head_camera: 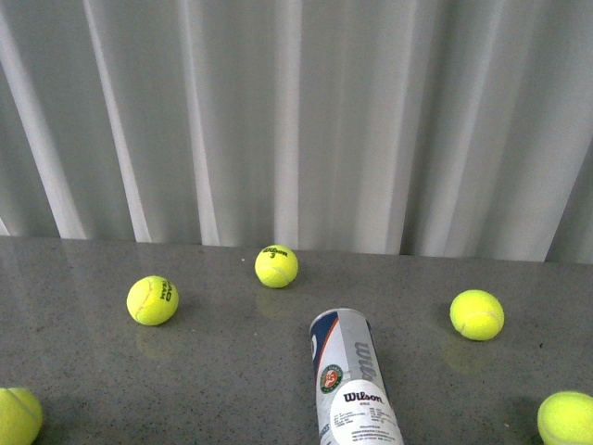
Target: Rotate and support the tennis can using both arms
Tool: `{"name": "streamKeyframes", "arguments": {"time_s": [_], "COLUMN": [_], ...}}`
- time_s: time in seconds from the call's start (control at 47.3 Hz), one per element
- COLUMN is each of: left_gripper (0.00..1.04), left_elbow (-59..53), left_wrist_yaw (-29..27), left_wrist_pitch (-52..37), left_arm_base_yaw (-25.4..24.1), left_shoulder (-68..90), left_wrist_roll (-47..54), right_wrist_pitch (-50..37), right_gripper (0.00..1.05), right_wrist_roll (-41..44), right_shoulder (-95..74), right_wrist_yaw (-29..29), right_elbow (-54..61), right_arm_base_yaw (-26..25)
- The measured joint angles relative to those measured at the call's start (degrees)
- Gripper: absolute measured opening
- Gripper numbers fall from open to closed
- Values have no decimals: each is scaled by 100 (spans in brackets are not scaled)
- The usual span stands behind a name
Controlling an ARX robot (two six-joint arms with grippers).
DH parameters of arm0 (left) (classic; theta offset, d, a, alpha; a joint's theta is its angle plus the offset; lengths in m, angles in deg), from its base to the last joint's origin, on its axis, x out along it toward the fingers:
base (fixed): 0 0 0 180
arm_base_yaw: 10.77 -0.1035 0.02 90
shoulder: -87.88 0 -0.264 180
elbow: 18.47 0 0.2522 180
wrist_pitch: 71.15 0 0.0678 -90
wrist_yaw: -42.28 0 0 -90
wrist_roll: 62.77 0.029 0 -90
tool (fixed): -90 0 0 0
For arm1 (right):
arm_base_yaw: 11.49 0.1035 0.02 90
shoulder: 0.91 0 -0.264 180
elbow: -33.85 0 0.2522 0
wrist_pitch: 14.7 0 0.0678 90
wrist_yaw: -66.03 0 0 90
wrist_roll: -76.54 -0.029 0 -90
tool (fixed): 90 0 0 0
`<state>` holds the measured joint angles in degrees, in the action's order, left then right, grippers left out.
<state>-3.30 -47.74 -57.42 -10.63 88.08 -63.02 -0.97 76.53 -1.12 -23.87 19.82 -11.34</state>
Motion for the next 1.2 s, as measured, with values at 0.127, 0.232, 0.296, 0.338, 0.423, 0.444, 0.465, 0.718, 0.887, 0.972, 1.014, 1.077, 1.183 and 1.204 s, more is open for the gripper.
{"name": "streamKeyframes", "arguments": {"time_s": [0.127, 0.232, 0.296, 0.338, 0.423, 0.444, 0.465, 0.718, 0.887, 0.972, 1.014, 1.077, 1.183, 1.204], "left_gripper": [98, 98, 98, 98, 98, 98, 98, 98, 98, 98, 98, 98, 98, 98], "left_elbow": [0, 0, 0, 0, 0, 0, 0, 0, 0, 0, 0, 0, 0, 0], "left_wrist_yaw": [0, 0, 0, 0, 0, 0, 0, 0, 0, 0, 0, 0, 0, 0], "left_wrist_pitch": [0, 0, 0, 0, 0, 0, 0, 0, 0, 0, 0, 0, 0, 0], "left_arm_base_yaw": [0, 0, 0, 0, 0, 0, 0, 0, 0, 0, 0, 0, 0, 0], "left_shoulder": [0, 0, 0, 0, 0, 0, 0, 0, 0, 0, 0, 0, 0, 0], "left_wrist_roll": [0, 0, 0, 0, 0, 0, 0, 0, 0, 0, 0, 0, 0, 0], "right_wrist_pitch": [0, 0, 0, 0, 0, 0, 0, 0, 0, 0, 0, 0, 0, 0], "right_gripper": [98, 98, 98, 98, 98, 98, 98, 98, 98, 98, 98, 98, 98, 98], "right_wrist_roll": [0, 0, 0, 0, 0, 0, 0, 0, 0, 0, 0, 0, 0, 2], "right_shoulder": [0, 0, 0, 0, 0, 0, 0, 0, 0, 0, 0, 0, 0, 0], "right_wrist_yaw": [0, -2, -2, -2, -2, 0, 0, -2, -2, 0, 0, 0, 0, -2], "right_elbow": [0, 0, 0, 0, 0, 0, 0, 0, 0, 0, 0, 0, 0, 0], "right_arm_base_yaw": [0, 0, 0, 0, 0, 0, 0, -2, 0, -2, 0, 0, 0, 0]}}
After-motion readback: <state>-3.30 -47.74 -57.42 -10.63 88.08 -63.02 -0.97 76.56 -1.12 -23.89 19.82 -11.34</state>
